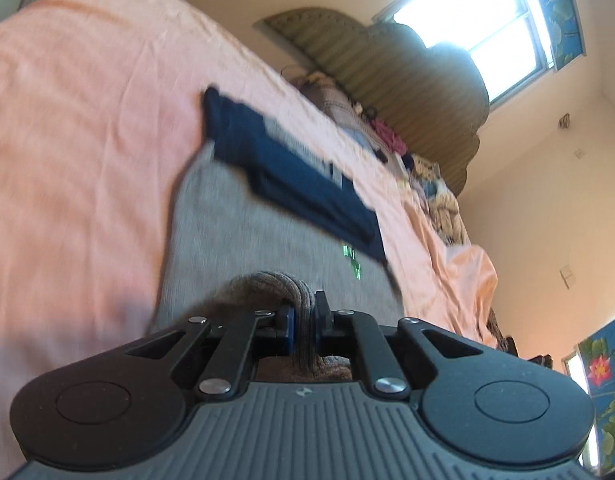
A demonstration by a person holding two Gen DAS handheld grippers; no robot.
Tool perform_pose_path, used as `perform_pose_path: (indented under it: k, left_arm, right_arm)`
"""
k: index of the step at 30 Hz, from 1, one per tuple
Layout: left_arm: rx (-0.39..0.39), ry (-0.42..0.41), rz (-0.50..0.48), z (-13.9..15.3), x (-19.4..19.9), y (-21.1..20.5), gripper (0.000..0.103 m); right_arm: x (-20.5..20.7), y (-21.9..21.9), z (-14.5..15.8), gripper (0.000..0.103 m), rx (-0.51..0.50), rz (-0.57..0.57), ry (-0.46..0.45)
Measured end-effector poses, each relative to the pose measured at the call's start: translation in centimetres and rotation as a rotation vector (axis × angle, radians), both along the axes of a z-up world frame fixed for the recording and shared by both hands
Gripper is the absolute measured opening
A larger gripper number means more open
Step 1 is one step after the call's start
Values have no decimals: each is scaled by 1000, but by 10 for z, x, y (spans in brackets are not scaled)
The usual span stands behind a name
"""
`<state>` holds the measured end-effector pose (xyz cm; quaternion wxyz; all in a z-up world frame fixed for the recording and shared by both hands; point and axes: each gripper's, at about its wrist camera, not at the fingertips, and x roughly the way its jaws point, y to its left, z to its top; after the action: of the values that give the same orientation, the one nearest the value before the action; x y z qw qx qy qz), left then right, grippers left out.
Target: Fold small clothes
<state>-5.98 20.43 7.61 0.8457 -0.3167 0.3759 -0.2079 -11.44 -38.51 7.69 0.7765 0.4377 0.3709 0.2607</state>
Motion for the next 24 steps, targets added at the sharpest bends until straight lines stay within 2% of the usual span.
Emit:
perform_pose_path:
  k: [3,7,12,17,19,20,21,22,23,24]
  left_arm:
    - [-4,-44,46,9,58,-3,9]
    - [-13,-30,109,8,141,-5,9]
    - [66,-33,130,3,233,-17,9]
    - [177,5,168,-16,309,-32,9]
    - [208,33,175,-27,332,-39,10]
    - [209,44,191,-30,337,-40,11]
    - [198,48,204,-32,338,-40,12]
    - [180,62,220,-35,337,-38,19]
    - [167,83,241,-37,334,-35,31]
    - [161,85,255,-38,328,-31,37]
  right_arm:
    - [60,-1,8,11,13,-36,-46]
    - [144,1,2,11,41,-85,-53]
    - [239,11,-21,11,46,-123,5]
    - [304,21,-50,11,18,-172,90]
    - [316,26,-62,18,4,-215,117]
    - [318,28,-66,28,-1,-235,115]
    - [318,29,-68,45,7,-252,105]
    - [314,30,-68,60,16,-276,96]
    - [308,29,-66,84,27,-303,80]
    - [301,28,-62,89,46,-318,44]
